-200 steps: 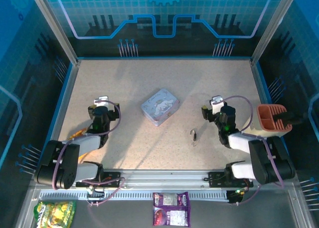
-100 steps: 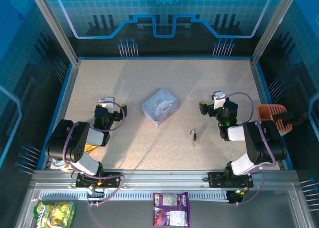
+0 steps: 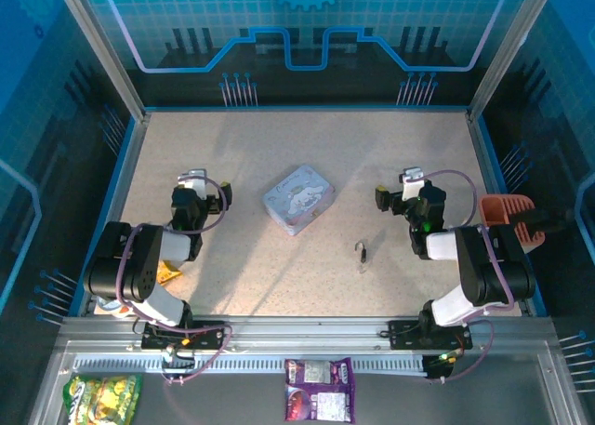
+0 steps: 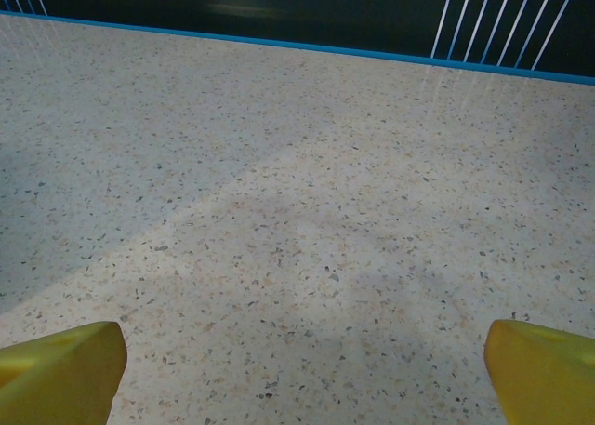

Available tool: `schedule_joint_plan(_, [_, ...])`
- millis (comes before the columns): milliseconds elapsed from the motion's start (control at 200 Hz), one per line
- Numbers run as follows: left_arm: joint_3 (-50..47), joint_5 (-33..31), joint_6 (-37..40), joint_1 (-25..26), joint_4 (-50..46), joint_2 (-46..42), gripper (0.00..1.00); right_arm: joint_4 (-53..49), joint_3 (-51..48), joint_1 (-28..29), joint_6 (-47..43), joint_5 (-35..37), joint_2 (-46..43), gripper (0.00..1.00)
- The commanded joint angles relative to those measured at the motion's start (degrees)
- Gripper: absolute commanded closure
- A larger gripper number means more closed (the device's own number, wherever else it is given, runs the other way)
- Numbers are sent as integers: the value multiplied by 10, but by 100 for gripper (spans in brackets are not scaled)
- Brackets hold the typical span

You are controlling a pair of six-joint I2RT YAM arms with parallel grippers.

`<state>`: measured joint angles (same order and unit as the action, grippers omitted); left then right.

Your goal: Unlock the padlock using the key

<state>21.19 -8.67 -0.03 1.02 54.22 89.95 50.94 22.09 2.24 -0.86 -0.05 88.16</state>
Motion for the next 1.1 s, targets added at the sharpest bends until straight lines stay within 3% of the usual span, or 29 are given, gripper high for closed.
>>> schedule_joint_plan(0, [4, 11, -4, -3, -2, -7, 1, 0, 9, 6, 3, 10, 2, 0])
schedule_joint_plan(1096, [4, 12, -4, -3, -3, -7, 1, 3, 7, 12, -4, 15, 2, 0])
